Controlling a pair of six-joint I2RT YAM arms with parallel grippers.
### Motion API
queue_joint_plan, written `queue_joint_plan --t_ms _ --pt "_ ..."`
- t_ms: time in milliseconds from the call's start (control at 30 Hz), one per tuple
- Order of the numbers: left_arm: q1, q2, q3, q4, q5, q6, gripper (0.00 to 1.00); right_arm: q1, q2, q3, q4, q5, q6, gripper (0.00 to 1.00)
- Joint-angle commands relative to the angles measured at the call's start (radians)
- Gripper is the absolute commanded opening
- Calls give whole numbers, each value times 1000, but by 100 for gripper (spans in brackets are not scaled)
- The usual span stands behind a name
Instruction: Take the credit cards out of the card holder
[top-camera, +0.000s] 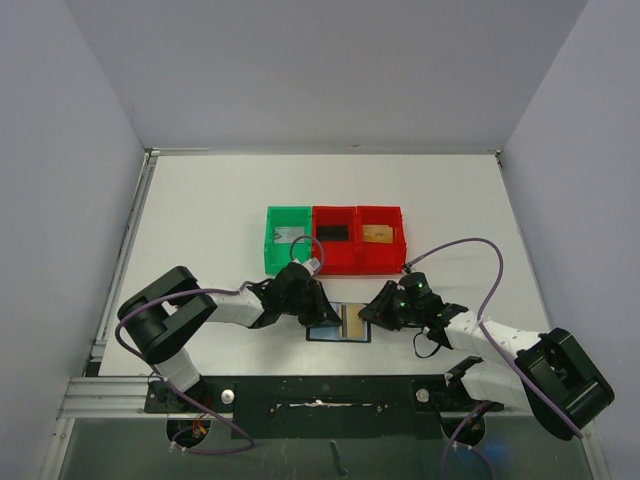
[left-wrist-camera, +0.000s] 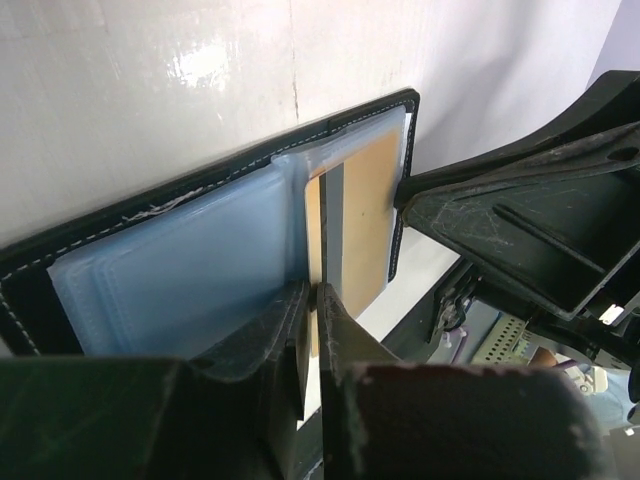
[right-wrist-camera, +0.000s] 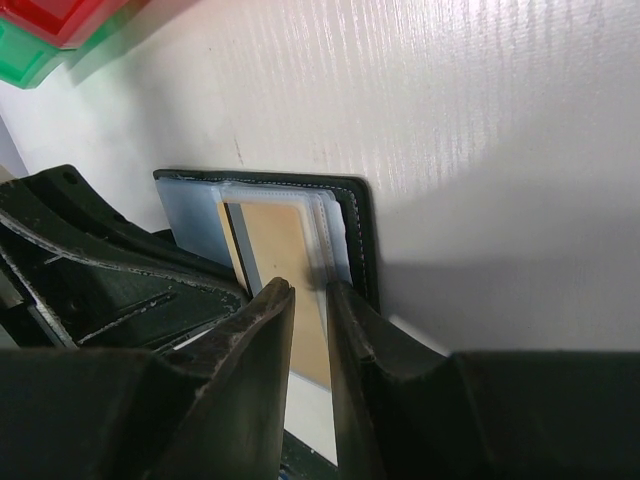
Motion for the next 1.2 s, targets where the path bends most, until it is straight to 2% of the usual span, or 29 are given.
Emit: queue_joint_plan --t_ms 0,67,467,667,1000,1167 --pt "-6 -8 -13 65 -1 -11 3 9 18 -10 6 -14 -8 23" --pt "-4 -17 -16 57 -10 -10 0 9 15 -9 -1 -10 -9 23" --pt "-3 -111 -32 -66 -106 18 0 7 -99 54 -144 34 -56 24" --pt "-3 -133 -29 -90 -117 26 0 12 -140 71 -69 -38 -59 25" --pt "-3 -129 -37 -80 -113 25 0 73 48 92 98 -78 -35 26" --pt "-3 -143 -46 -89 -120 24 0 75 99 85 29 -16 -28 26"
